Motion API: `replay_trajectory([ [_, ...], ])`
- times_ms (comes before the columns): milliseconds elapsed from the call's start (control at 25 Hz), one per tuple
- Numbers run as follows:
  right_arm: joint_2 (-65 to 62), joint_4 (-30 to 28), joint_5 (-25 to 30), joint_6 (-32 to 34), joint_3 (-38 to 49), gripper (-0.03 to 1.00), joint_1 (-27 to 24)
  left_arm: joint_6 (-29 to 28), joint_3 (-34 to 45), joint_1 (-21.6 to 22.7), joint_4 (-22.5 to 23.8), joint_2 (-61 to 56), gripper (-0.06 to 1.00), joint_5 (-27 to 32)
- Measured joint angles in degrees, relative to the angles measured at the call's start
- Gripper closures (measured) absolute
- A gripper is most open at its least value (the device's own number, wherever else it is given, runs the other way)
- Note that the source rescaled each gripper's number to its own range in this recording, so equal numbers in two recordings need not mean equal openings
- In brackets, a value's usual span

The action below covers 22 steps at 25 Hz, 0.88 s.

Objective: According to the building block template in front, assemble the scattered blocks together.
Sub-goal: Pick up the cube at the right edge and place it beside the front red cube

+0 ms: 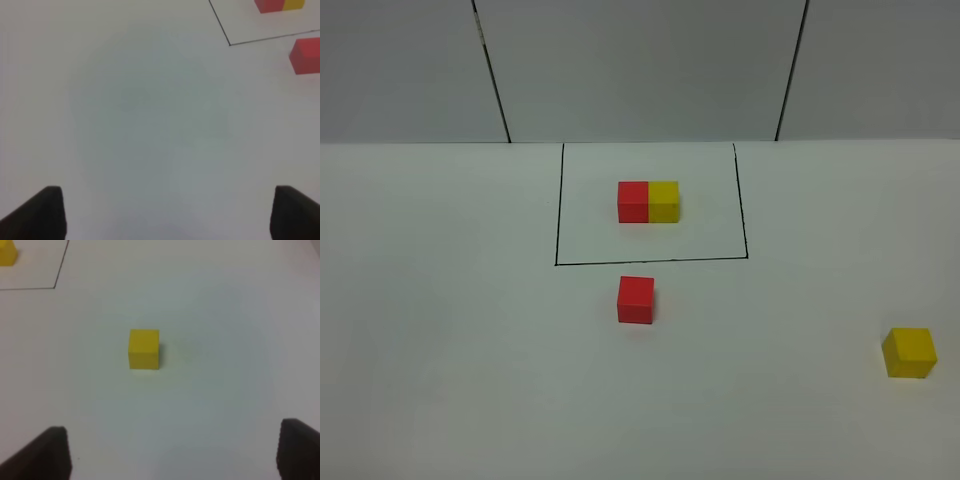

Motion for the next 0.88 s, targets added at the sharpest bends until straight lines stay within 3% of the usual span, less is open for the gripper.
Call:
replay_trajectory([
  [240, 0.0, 0.0, 0.0, 0.0, 0.0, 0.18, 0.0, -0.2, 3.3, 0.0, -0.2, -8.6, 0.13, 3.2],
  [480, 0.0, 0.0, 0.0, 0.0, 0.0, 0.18, 0.0, -0.1, 3.8, 0.0, -1.6, -9.1, 0.17, 3.0],
  [880, 0.0, 0.0, 0.0, 0.0, 0.0, 0.18, 0.0, -0.9, 3.8, 0.0, -1.5, -9.1, 0.32, 3.0],
])
